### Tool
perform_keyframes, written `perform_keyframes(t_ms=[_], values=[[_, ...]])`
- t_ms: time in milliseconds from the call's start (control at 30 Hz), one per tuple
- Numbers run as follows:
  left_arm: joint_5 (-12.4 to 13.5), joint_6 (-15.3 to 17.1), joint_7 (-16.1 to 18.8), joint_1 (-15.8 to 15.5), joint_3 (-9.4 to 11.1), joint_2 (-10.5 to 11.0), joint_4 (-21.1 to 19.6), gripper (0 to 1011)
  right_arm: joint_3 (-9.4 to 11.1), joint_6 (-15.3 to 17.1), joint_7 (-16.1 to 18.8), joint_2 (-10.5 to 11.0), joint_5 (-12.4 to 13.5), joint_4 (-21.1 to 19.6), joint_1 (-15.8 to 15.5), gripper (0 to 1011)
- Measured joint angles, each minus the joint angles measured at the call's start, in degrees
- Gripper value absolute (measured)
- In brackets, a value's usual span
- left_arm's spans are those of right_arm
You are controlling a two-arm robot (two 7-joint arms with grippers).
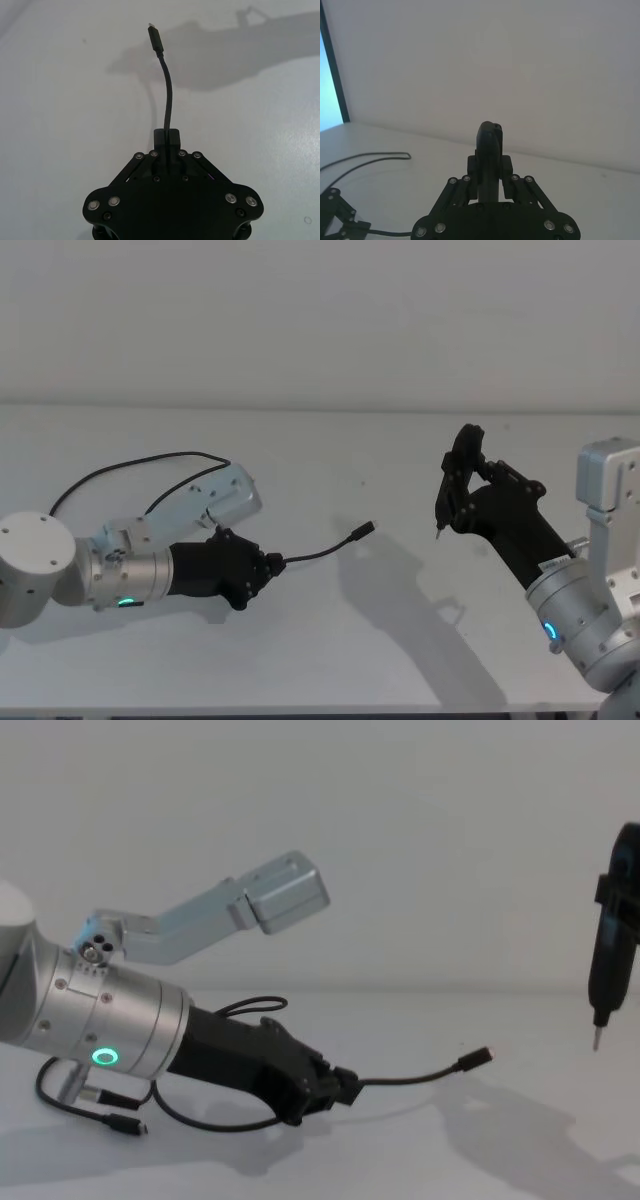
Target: Pick up the data cable with the one hand.
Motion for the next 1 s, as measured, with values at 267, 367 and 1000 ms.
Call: perform_keyframes(t_ms=[267,367,1000], values=[[0.0,-3.8,0.9,1.0,-1.3,0.5,-1.4,40,0.6,-0.3,1.3,-0.5,1.5,-1.0,0.3,275],[0.1,-4.7,1.1,1.3,-1.6,0.6,-1.7,40,0.8,-0.4,2.0,-0.9,2.4,-1.0,0.6,275],[0.1,-7.4,1.6,2.1,-2.4,0.9,-2.7,40,1.5,-1.3,6.6,-3.3,7.4,2.2,4.1,274]])
